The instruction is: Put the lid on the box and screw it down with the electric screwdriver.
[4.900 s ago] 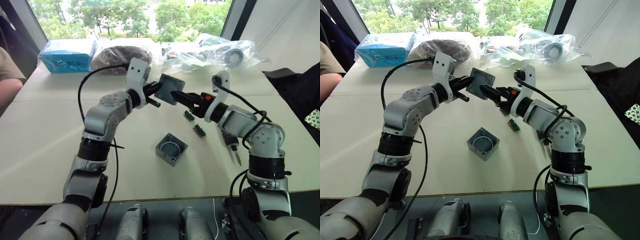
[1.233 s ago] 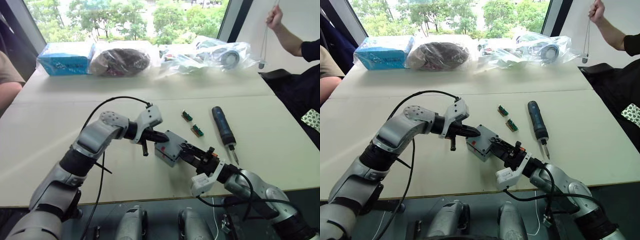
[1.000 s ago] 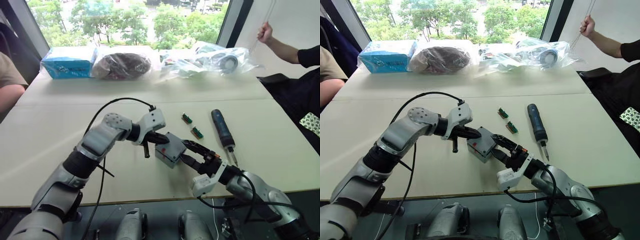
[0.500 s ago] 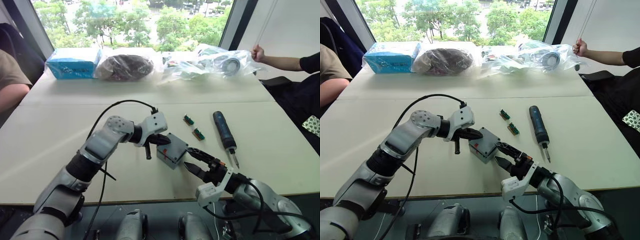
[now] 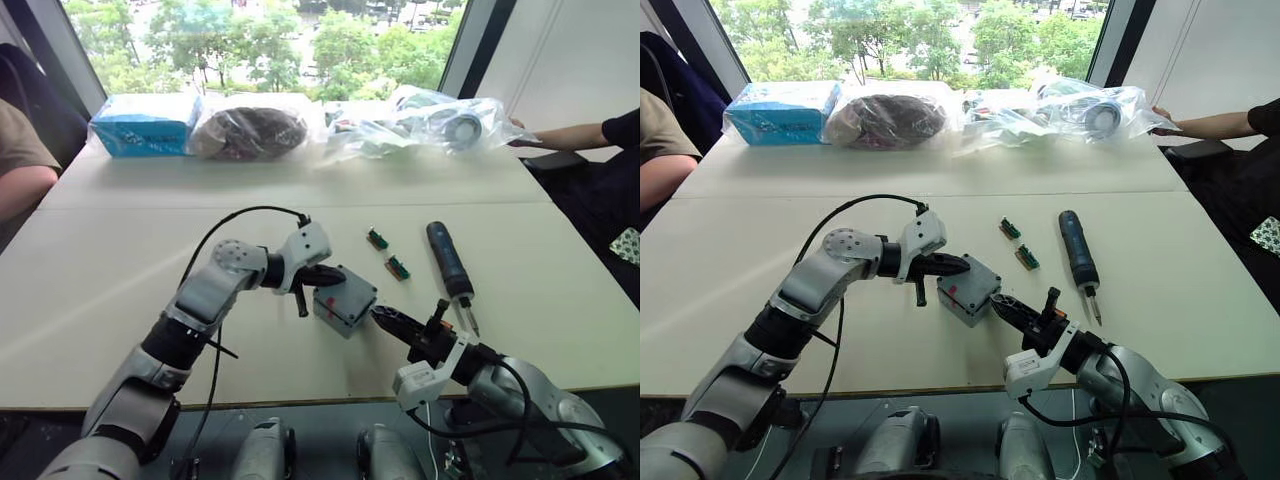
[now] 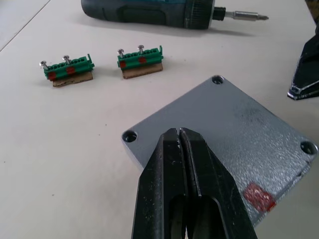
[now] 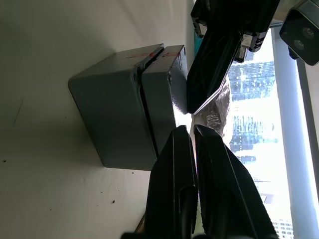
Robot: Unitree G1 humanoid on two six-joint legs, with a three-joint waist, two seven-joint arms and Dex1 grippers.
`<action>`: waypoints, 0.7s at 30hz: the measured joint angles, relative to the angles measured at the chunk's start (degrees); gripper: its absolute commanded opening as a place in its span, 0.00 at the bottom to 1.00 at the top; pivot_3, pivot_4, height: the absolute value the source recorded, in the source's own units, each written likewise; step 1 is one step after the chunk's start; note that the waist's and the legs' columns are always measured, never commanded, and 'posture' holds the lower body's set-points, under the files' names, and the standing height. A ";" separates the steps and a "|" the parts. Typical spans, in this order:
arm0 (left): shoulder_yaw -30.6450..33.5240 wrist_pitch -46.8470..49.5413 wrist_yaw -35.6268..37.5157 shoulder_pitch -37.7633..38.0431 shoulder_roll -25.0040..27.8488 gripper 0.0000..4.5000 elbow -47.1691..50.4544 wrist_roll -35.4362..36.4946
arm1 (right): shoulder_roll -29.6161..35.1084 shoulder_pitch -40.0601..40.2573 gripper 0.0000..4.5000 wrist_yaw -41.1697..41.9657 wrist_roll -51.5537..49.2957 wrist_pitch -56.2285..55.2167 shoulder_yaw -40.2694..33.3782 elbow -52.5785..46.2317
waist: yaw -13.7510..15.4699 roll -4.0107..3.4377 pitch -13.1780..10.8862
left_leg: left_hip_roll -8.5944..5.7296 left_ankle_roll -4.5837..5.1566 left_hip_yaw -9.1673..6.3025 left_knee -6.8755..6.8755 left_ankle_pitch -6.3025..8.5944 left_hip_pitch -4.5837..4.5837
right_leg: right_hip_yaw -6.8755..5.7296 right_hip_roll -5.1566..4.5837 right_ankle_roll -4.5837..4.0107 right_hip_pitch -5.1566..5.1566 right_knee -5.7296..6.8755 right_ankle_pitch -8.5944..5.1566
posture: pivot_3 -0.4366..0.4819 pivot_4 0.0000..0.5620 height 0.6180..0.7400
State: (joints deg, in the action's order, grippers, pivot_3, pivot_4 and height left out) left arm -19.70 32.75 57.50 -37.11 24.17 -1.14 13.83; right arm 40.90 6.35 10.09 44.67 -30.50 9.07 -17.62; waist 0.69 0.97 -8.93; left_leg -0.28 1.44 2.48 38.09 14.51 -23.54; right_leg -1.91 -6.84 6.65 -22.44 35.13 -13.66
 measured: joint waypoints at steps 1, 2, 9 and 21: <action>0.64 0.67 0.95 0.08 0.05 0.00 0.01 1.23 | -0.18 -0.08 0.01 0.27 -0.06 0.19 0.00 0.31 | -0.01 -0.02 -0.08 | 0.00 0.00 0.01 -0.02 0.00 -0.06 | 0.00 0.02 0.00 -0.07 0.00 0.00 | 0.48 0.27 1.00; 1.03 0.80 1.50 0.08 0.11 0.00 0.05 1.95 | -0.38 -0.10 0.01 0.46 -0.08 0.23 0.02 0.65 | -0.01 -0.04 -0.12 | 0.01 0.01 0.01 -0.03 -0.01 -0.12 | 0.00 0.02 0.00 -0.14 0.00 0.00 | 0.48 0.27 1.00; 5.10 4.26 3.95 -1.65 1.33 0.00 1.03 6.84 | -1.11 -0.33 0.01 1.62 -0.99 0.22 0.67 1.79 | 0.02 -0.10 -0.30 | -0.01 0.01 0.05 -0.03 -0.01 -0.38 | -0.01 0.04 0.00 -0.35 0.01 0.00 | 0.48 0.27 1.00; 7.92 3.82 3.59 -5.10 5.20 0.00 -5.74 5.31 | -1.65 0.41 0.01 3.84 -3.38 1.43 0.69 1.99 | -0.11 -0.05 -0.51 | 0.01 0.01 0.06 -0.03 -0.02 -0.42 | -0.01 0.11 0.00 -0.41 0.02 0.00 | 0.48 0.27 1.00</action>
State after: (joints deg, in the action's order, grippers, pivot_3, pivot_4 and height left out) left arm -11.78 36.57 61.09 -42.21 29.37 -6.88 19.14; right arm 39.24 6.76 13.93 41.29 -29.06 9.76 -15.63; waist 0.58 0.92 -9.44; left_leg -0.27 1.45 2.54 38.06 14.49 -23.96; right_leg -1.91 -6.73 6.65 -22.85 35.15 -13.66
